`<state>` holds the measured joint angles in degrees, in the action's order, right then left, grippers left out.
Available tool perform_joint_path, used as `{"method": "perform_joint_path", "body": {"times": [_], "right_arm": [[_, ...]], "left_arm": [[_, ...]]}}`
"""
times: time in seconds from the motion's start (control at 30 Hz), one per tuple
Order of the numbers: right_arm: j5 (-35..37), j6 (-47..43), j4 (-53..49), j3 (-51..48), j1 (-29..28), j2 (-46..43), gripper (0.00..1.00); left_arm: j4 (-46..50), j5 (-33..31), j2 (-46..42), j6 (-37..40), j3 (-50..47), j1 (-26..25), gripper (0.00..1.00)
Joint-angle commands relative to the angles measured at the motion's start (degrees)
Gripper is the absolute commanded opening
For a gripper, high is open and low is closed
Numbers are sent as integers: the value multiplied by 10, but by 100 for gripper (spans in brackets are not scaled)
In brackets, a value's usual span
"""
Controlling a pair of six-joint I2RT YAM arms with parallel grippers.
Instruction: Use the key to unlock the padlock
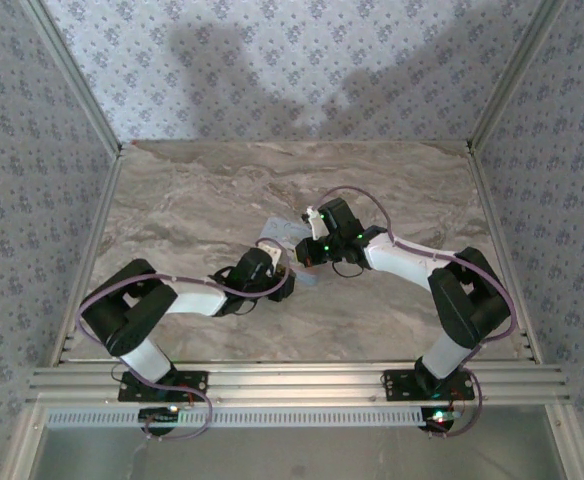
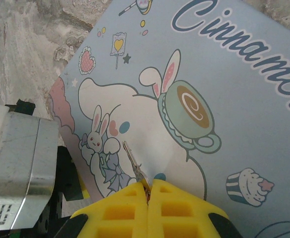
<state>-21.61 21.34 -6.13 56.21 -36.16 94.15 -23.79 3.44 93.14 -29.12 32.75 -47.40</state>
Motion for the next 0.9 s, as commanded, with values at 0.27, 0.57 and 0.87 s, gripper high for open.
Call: {"method": "perform_joint_path", "body": {"times": [0.27, 0.57, 0.87], "right_arm": [[7, -8, -58, -7, -13, 13, 0], [10, -8, -59, -8, -13, 11, 0], [10, -8, -62, -9, -13, 9, 0]], "left_arm": [[-37, 25, 8, -12, 28, -16, 34], [-44, 0, 6, -32, 19, -17, 34], [-44, -42, -12, -57, 2, -14, 35]]}}
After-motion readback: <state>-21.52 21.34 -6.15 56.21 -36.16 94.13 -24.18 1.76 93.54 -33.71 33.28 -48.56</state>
